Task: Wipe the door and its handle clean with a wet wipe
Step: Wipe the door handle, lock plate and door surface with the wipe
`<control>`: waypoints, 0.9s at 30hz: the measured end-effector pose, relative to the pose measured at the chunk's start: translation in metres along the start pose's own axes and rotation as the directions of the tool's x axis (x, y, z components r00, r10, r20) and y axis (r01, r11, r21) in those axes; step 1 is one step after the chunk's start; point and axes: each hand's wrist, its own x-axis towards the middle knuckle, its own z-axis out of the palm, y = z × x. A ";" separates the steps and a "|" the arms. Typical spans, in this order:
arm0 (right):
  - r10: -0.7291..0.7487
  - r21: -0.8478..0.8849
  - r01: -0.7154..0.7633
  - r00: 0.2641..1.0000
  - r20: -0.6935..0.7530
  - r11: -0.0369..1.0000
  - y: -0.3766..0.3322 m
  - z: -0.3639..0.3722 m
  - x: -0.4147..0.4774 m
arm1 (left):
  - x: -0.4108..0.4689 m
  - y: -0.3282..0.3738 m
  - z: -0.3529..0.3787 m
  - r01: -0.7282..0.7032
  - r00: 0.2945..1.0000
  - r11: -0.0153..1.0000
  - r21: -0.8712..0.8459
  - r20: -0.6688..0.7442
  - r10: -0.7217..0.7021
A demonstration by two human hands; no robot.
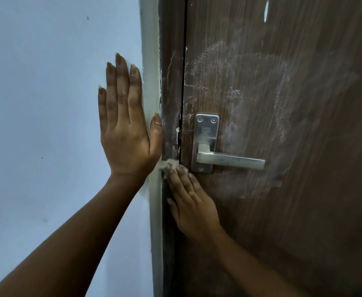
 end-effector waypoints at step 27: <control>0.083 -0.132 -0.103 0.985 -0.149 0.986 -0.024 -0.014 0.033 | 0.000 0.001 -0.001 0.012 1.000 1.000 -0.019 -0.001 -0.012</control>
